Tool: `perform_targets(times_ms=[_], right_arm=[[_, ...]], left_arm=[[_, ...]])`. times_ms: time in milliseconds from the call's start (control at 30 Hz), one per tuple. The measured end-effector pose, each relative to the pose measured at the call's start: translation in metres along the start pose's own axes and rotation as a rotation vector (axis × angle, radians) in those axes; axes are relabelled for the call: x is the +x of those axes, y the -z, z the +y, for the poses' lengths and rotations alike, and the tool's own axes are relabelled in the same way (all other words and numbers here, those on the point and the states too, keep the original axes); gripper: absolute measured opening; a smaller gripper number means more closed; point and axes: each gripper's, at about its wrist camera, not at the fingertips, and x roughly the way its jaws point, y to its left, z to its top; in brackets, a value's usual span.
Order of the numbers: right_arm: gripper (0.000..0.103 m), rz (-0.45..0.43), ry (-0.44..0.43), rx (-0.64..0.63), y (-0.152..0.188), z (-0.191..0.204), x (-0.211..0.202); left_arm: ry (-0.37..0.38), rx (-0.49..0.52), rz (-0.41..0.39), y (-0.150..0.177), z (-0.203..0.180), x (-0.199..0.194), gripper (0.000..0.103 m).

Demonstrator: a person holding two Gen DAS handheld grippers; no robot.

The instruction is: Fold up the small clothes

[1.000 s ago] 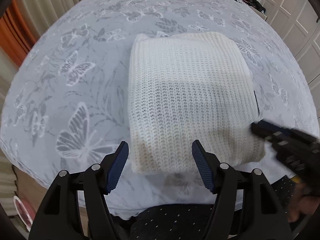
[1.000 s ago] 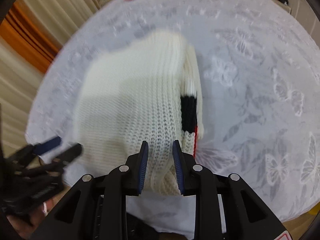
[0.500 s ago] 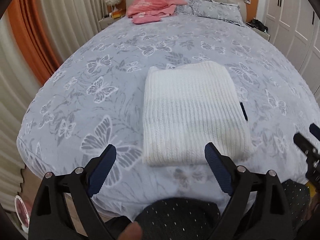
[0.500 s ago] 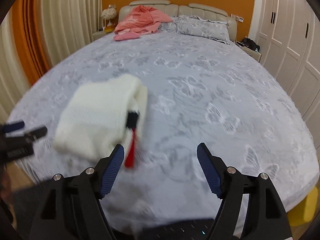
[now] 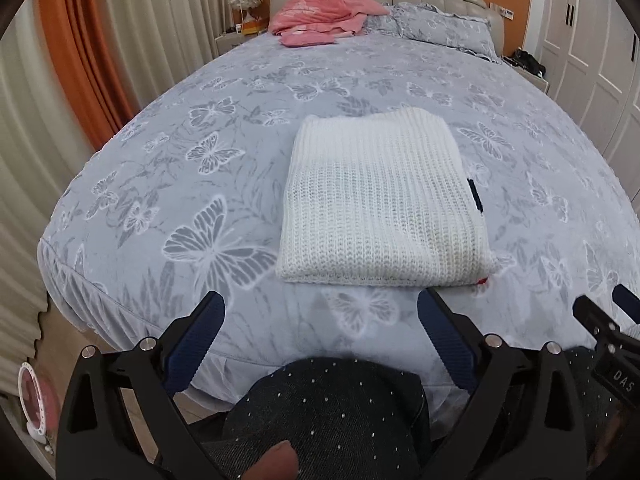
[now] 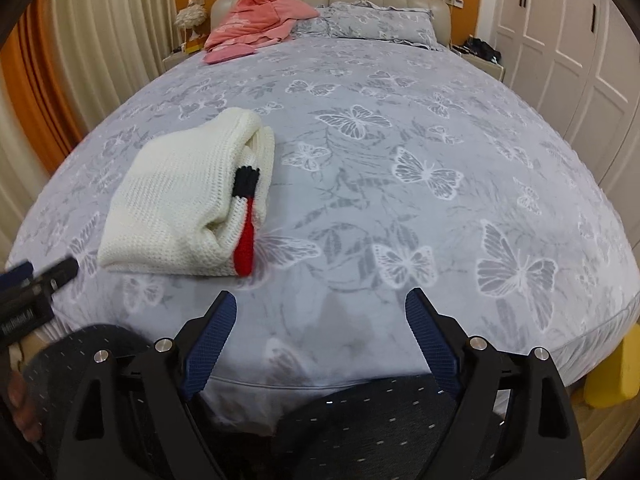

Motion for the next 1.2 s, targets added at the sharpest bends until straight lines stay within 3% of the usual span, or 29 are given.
perform_targets(times_ms=[433, 733, 1000, 1200], right_arm=[[0.084, -0.009, -0.016, -0.035, 0.014, 0.031, -0.010], [0.084, -0.029, 0.002, -0.097, 0.020, 0.045, -0.015], [0.084, -0.037, 0.024, -0.138, 0.027, 0.053, -0.015], [0.084, -0.038, 0.024, -0.121, 0.028, 0.049, -0.015]], left_arm=[[-0.014, 0.039, -0.028, 0.014, 0.006, -0.013, 0.095], [-0.026, 0.022, -0.066, 0.018, 0.010, -0.019, 0.095], [0.025, -0.031, -0.056, 0.020, 0.020, -0.018, 0.097], [-0.014, -0.042, -0.048, 0.021, 0.021, -0.017, 0.097]])
